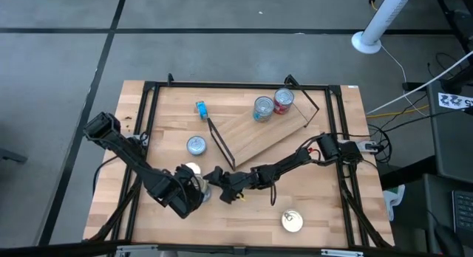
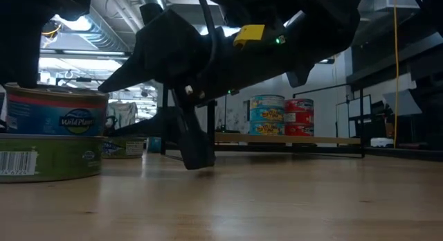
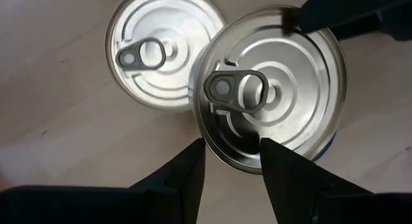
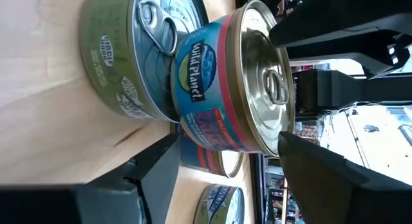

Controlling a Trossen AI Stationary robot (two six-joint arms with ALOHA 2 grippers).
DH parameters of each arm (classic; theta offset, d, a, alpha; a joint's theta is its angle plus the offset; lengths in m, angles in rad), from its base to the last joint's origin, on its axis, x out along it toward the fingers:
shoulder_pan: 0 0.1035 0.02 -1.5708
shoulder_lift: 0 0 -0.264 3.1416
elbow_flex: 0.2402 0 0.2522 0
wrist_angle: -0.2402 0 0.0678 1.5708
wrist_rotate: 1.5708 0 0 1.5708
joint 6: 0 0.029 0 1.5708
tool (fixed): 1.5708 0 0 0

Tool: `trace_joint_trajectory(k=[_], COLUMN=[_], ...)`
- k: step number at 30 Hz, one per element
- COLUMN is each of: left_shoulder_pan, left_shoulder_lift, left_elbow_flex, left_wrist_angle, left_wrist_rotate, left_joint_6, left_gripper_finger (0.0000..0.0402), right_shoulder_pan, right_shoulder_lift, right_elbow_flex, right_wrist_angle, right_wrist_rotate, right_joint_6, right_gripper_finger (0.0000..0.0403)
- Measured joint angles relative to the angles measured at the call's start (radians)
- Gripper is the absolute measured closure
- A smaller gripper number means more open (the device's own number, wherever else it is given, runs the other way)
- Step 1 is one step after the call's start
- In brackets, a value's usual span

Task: Stack canned seafood by type on shelf
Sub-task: Put the middle blue tuna can on the shelf

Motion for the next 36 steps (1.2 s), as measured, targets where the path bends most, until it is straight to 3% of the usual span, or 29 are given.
trace_joint_trajectory(k=[7,16,23,36], left_shoulder_pan=[0.028,0.027,0.027,0.028], left_shoulder_lift=[0.000,0.000,-0.001,0.001], left_elbow_flex=[0.000,0.000,0.001,0.000], left_wrist_angle=[0.006,0.019,0.013,0.028], left_wrist_rotate=[0.000,0.002,0.002,0.001], left_joint_6=[0.005,0.018,0.016,0.004], left_gripper_finger=[0.0269,0.0349,0.0386,0.0391], right_shoulder_pan=[0.002,0.003,0.003,0.003], right_shoulder_lift=[0.000,0.000,0.000,0.001], right_elbow_flex=[0.000,-0.001,-0.001,-0.001], right_wrist_angle=[0.010,0.010,0.009,0.007], right_wrist_rotate=[0.077,0.077,0.049,0.007], right_joint_6=[-0.003,-0.002,0.021,0.031], right_gripper_finger=[0.0141,0.0141,0.0141,0.0141])
